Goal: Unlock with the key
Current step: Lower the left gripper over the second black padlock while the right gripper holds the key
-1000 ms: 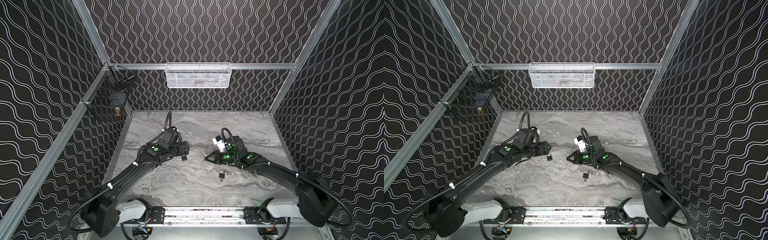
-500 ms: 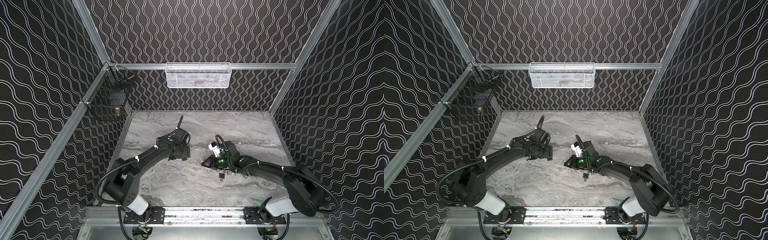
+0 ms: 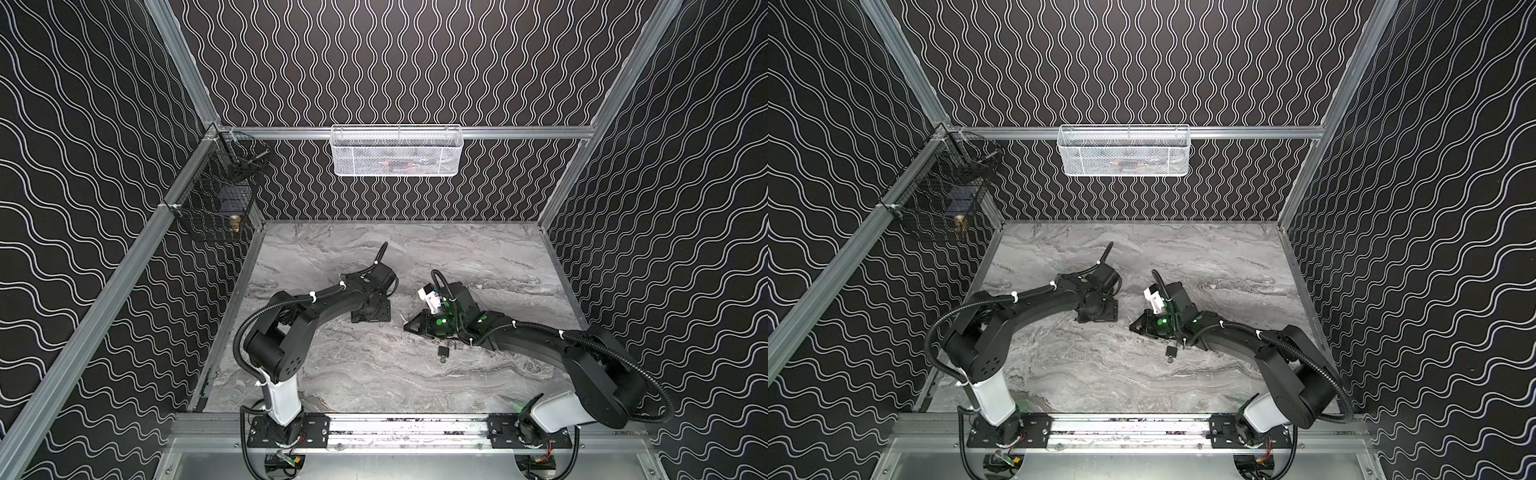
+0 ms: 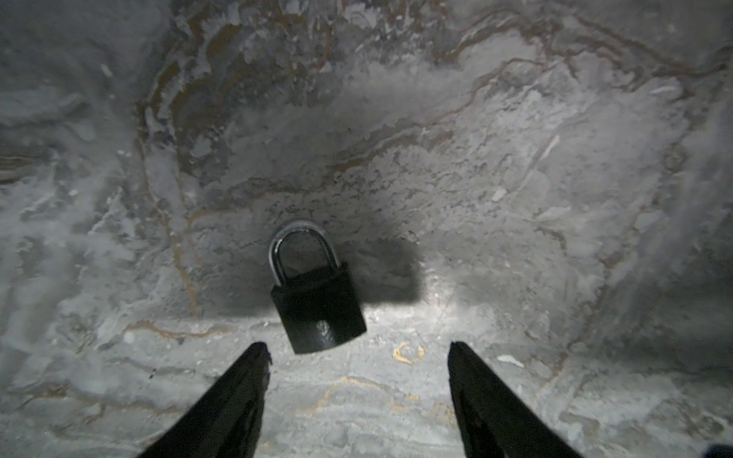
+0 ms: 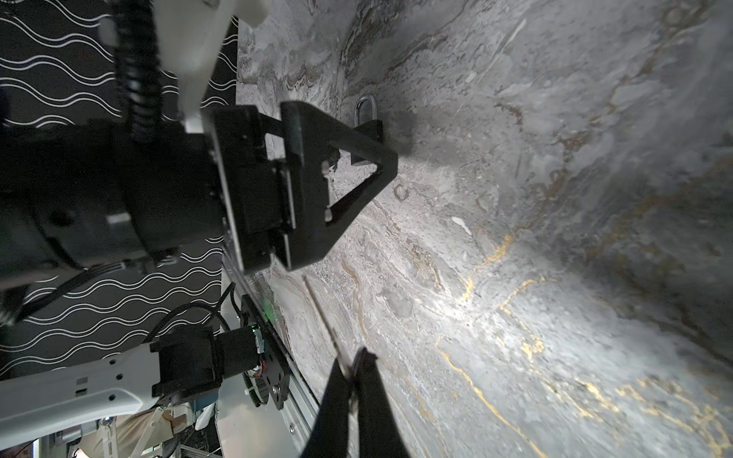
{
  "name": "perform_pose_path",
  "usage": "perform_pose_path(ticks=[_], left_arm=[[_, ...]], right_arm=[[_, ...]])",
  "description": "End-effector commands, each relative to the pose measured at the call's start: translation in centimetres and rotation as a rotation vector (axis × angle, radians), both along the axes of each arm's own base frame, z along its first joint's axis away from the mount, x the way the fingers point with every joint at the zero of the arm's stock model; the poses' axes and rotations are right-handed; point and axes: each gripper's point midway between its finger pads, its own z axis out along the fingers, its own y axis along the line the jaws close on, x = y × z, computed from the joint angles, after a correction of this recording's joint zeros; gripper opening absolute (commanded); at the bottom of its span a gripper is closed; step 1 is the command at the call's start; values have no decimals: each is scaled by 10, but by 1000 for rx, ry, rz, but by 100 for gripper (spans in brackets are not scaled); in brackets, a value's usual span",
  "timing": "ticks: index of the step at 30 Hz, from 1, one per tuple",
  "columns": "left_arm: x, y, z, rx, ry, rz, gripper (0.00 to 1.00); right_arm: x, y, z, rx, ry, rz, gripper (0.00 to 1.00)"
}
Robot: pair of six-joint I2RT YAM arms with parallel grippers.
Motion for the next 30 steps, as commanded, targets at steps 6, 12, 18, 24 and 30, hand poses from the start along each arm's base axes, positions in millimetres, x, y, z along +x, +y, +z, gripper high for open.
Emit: perform_pose_path(ticks=[6, 12, 18, 24, 30], left_arm=[[2, 4, -11, 13, -13, 75, 71], [-2, 14, -16, 48, -10, 90, 66], [-13, 23, -17, 53, 11, 86, 60], [-18, 31, -21, 21, 43, 95, 56], [-7, 19, -24, -8, 51, 70, 56]], right_arm=[[1, 1, 5, 23, -29, 13, 0], [0, 1, 4, 22, -26, 18, 0], [0, 2, 3, 27, -23, 20, 0], [-1, 2, 3, 30, -23, 20, 0], [-1, 1, 0, 28, -16, 17, 0]])
